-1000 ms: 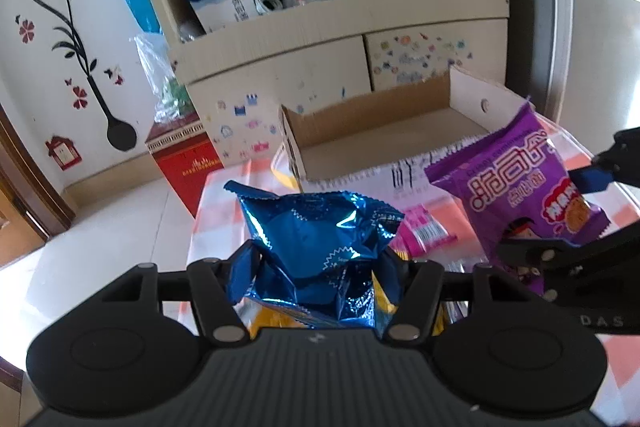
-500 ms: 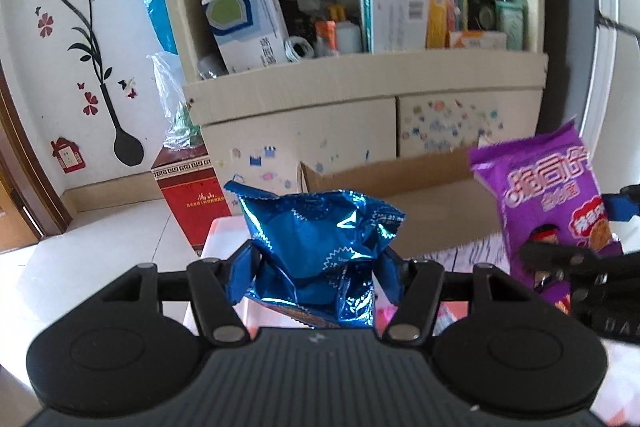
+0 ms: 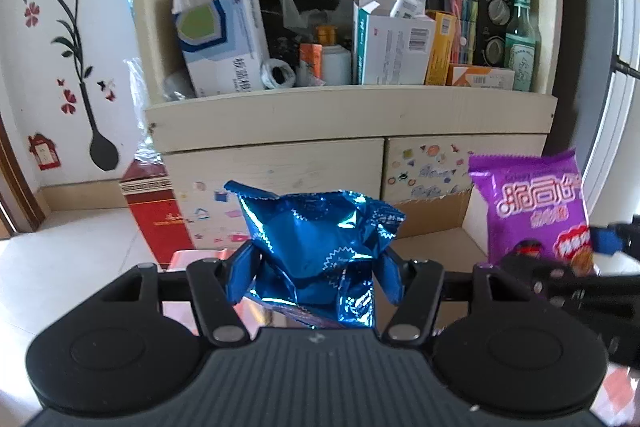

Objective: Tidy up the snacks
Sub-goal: 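Lift both bags and lower them into the box, opening both grippers, then withdraw both grippers and move the right gripper to the red bag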

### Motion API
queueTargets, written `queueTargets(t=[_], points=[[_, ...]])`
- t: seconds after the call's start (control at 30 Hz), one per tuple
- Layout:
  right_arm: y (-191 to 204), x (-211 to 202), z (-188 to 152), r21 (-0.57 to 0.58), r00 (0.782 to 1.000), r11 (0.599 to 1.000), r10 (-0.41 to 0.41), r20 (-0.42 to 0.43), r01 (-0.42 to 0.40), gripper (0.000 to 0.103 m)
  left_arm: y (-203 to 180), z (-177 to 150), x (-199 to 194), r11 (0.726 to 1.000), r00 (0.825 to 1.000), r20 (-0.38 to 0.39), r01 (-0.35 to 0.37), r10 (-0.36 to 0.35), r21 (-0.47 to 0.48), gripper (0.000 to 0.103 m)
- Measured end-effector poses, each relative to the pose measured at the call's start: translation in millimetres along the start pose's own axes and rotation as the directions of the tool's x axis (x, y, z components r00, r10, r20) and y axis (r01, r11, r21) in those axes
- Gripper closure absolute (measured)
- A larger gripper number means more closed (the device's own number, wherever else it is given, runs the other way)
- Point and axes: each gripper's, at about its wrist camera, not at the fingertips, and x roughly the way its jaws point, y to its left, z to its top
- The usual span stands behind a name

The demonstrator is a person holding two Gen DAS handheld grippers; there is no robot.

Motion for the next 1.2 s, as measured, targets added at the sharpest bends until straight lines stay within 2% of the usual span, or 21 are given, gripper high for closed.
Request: queueTargets(t=[0.17, 0.33, 0.43, 0.47, 0.5, 0.53, 0.57, 0.73, 0.93, 1.2], points=[[-1.9, 15.8, 2.6, 0.013, 1.000, 1.000, -0.008, -0.019, 0.008, 0.036, -8.3, 3.3, 23.7, 1.000, 1.000, -0.028, 0.009, -0.009, 0.003, 0.042], [-13.7, 38.6, 5.9, 0.092, 0.999, 0.996, -0.010, -0.044, 0.014, 0.036, -8.5, 3.3, 45.6, 1.000, 0.998, -0.064, -0.006, 0.005, -0.009, 0.039], [-21.0, 49.5, 4.2, 0.154, 0.998, 0.988, -0.008, -0.063, 0.017, 0.030, -8.7, 1.8, 51.8, 1.000, 0.996, -0.089, -0.025, 0.024, -0.007, 0.020], [-24.3, 50.7, 3.8, 0.186, 0.998, 0.983, -0.003, -0.064, 0.015, 0.022, -9.2, 1.1, 51.8, 1.000, 0.996, -0.089, -0.028, 0.028, 0.001, 0.013], [-27.0, 50.7, 3.8, 0.209, 0.998, 0.978, 0.002, -0.064, 0.011, 0.018, -10.4, 0.7, 51.7, 0.999, 0.995, -0.090, -0.035, 0.036, 0.012, 0.012], [-28.7, 50.0, 4.1, 0.224, 0.998, 0.974, 0.003, -0.061, 0.011, 0.012, -11.5, 0.2, 51.1, 0.999, 0.995, -0.089, -0.045, 0.047, 0.026, 0.012], [-30.4, 48.3, 4.6, 0.238, 0.998, 0.971, 0.002, -0.057, 0.011, 0.011, -11.9, 0.0, 50.6, 0.998, 0.995, -0.091, -0.047, 0.050, 0.035, 0.012], [-30.5, 44.5, 7.3, 0.248, 0.997, 0.969, 0.023, -0.070, -0.005, 0.011, -10.6, -0.7, 46.4, 0.998, 0.991, -0.121, -0.052, 0.056, 0.039, 0.012], [-21.9, 40.1, 5.4, 0.187, 0.994, 0.982, 0.040, -0.100, -0.021, 0.010, -11.2, -8.9, 37.3, 0.994, 0.985, -0.158, -0.060, 0.074, 0.092, 0.011], [-9.9, 28.4, 1.5, 0.126, 0.988, 0.990, 0.078, -0.131, -0.061, 0.009, 8.5, -19.1, 11.5, 0.995, 0.981, -0.182, -0.057, 0.071, 0.079, 0.011]])
